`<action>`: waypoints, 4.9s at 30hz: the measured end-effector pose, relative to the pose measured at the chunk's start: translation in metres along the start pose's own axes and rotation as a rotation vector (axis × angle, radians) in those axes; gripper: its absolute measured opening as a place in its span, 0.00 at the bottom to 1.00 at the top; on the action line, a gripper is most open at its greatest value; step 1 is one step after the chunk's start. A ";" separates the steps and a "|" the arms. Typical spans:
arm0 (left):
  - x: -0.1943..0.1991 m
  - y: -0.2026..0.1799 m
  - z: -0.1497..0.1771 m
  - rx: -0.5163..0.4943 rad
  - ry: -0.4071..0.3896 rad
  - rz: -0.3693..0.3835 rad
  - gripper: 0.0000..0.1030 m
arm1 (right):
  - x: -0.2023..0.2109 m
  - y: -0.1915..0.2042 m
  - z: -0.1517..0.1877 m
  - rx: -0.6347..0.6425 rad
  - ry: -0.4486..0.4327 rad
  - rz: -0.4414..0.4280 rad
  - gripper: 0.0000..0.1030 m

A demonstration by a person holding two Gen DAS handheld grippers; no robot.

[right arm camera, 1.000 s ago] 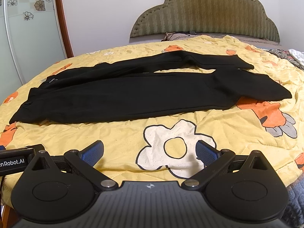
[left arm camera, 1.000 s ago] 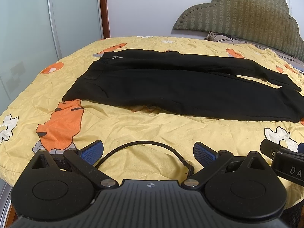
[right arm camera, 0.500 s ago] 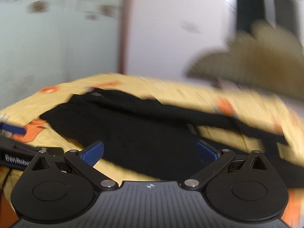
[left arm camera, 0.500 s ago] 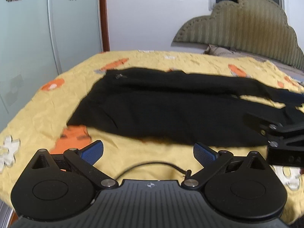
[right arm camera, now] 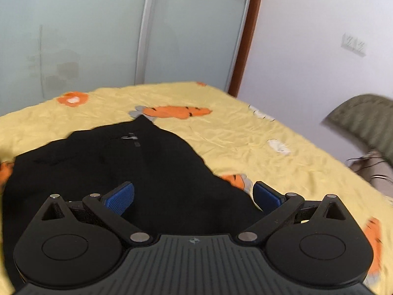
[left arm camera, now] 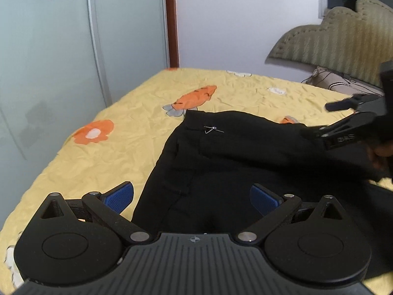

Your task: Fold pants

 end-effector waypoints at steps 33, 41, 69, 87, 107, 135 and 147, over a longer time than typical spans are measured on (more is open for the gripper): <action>-0.235 -0.017 -0.054 0.682 0.434 0.327 0.36 | -0.007 0.123 0.030 0.856 -0.142 0.013 0.06; -0.137 0.016 -0.048 0.569 0.254 0.307 0.07 | 0.038 0.142 0.016 0.737 -0.176 0.010 0.06; 0.010 -0.012 0.013 0.077 0.096 0.184 0.78 | 0.193 0.127 0.113 0.459 0.012 0.095 0.09; 0.001 -0.199 0.071 -0.522 0.245 0.940 0.79 | 0.154 -0.023 0.122 0.192 0.265 -0.272 0.12; 0.048 -0.209 0.088 -0.492 0.197 0.994 0.06 | 0.219 0.022 0.159 0.274 0.526 -0.343 0.14; 0.037 -0.295 0.074 -0.394 0.099 0.746 0.78 | 0.341 -0.098 0.156 -0.219 0.187 0.406 0.25; 0.065 -0.349 0.126 -0.548 -0.007 0.768 0.83 | 0.231 -0.212 0.189 -0.584 0.254 0.686 0.42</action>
Point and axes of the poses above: each gripper's, at about its wrist camera, not at the fingertips, and x roughly against the way its jaws point, y to its left, z to its underside, the point moved 9 cm from there along -x, roughly the way its jaws point, and after that the axes turned 11 degrees about -y, right-handed, at the moved point
